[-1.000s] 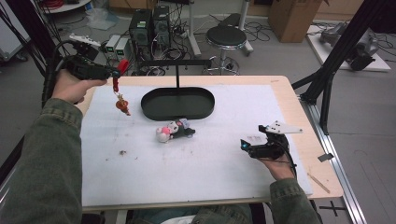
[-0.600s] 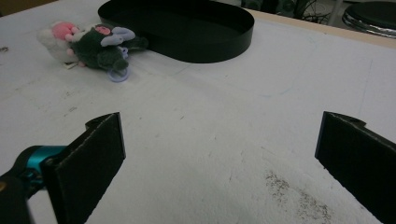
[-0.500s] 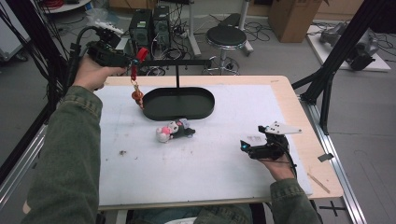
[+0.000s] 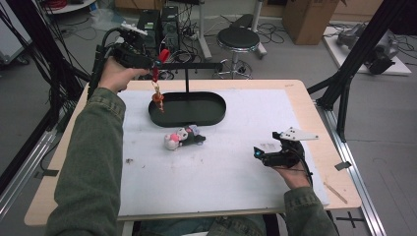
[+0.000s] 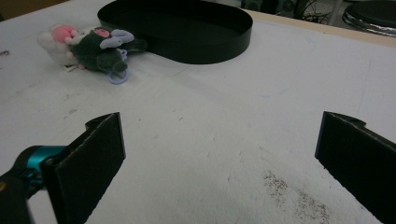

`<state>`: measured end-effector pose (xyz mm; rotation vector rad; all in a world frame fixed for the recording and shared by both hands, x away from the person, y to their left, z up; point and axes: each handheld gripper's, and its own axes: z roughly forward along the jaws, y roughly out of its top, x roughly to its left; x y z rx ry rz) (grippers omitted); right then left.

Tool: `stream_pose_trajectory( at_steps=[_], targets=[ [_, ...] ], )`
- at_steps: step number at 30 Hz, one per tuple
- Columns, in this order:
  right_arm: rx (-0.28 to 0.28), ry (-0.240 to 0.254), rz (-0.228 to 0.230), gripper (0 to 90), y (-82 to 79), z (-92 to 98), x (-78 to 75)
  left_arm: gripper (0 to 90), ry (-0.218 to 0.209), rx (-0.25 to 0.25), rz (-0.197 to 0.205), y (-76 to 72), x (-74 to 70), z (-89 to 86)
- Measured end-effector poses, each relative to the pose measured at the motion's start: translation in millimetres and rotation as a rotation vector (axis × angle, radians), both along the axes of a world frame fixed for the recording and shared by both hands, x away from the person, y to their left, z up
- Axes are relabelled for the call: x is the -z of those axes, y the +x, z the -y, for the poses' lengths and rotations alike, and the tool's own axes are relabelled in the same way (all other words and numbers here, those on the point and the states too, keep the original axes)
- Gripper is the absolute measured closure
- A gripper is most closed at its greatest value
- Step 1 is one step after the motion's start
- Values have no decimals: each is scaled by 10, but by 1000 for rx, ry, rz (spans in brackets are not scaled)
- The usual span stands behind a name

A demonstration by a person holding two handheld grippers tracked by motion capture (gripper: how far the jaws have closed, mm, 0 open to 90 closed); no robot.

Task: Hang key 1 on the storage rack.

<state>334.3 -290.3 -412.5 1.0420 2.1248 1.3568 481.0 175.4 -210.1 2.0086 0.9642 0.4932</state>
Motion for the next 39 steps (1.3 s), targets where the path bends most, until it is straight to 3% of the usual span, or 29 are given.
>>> stream_pose_trajectory(
  at_steps=[6, 12, 17, 22, 25, 29, 39],
  targets=[
    [3, 2, 0, 5, -17, 2, -8, 747, -14, -11, 8, 49, 12, 53],
    [6, 4, -1, 5, -48, 5, -15, 747, -14, 11, 11, 137, 37, 148],
    [11, 9, 1, 6, -51, 14, -14, 747, -27, 19, 38, 200, 39, 245],
    [12, 8, -3, 6, -46, 22, -10, 747, 2, 30, 43, 254, 34, 389],
    [20, 21, -1, 6, -48, 45, -16, 747, -26, 38, 38, 289, 32, 439],
    [33, 34, 0, 5, -41, 88, -17, 747, -1, 17, 40, 345, 34, 515],
    [41, 32, -7, 6, -35, 149, 4, 747, 1, -30, 46, 509, 83, 551]
  ],
)
